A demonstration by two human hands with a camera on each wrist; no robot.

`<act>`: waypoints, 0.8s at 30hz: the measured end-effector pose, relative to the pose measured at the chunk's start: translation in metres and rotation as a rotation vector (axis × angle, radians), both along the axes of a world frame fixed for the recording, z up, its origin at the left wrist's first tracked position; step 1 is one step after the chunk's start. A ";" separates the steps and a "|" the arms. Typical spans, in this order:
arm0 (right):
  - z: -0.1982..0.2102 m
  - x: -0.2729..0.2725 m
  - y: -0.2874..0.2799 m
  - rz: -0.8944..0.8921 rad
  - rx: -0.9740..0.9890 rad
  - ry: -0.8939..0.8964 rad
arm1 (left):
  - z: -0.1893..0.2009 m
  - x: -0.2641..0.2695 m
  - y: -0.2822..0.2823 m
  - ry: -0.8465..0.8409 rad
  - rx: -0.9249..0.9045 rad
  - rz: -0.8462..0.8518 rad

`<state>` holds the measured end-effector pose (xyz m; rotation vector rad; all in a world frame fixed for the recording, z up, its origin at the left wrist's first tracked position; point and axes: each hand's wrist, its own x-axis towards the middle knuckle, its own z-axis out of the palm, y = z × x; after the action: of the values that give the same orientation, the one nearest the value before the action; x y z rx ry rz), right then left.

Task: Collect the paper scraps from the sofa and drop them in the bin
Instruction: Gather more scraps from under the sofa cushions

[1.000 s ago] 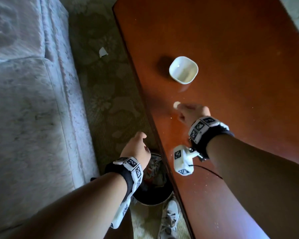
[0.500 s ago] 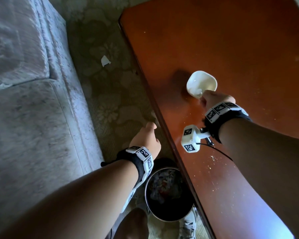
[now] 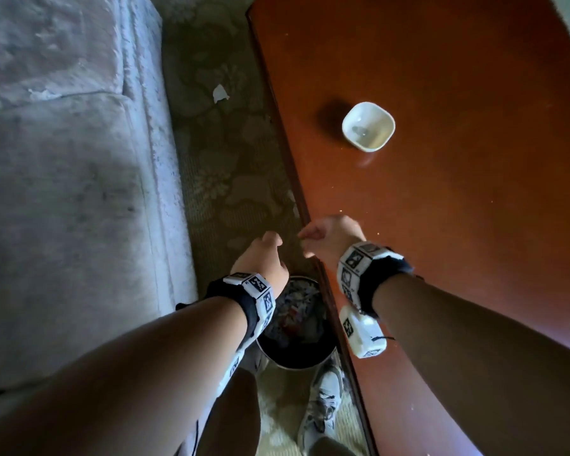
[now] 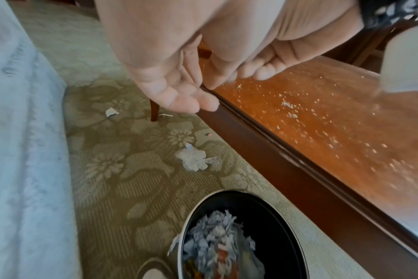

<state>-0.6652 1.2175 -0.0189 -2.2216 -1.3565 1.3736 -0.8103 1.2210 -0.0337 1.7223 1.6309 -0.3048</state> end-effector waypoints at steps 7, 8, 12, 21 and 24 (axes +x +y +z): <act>-0.002 -0.054 -0.070 0.483 -0.073 -0.209 | 0.034 -0.047 -0.087 0.083 0.056 0.105; 0.000 -0.063 -0.074 0.532 -0.065 -0.235 | 0.038 -0.057 -0.097 0.071 0.065 0.144; 0.013 -0.121 -0.089 0.721 0.029 -0.286 | 0.046 -0.115 -0.136 0.057 0.046 0.296; 0.027 -0.320 -0.144 1.133 0.110 -0.225 | 0.041 -0.287 -0.243 0.073 0.002 0.746; 0.029 -0.397 -0.188 1.323 0.107 -0.178 | 0.045 -0.343 -0.312 0.074 -0.054 0.969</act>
<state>-1.0617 1.0292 0.0102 -1.2419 -3.0986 1.2382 -1.1530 0.9087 0.0114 0.7251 2.2609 0.0657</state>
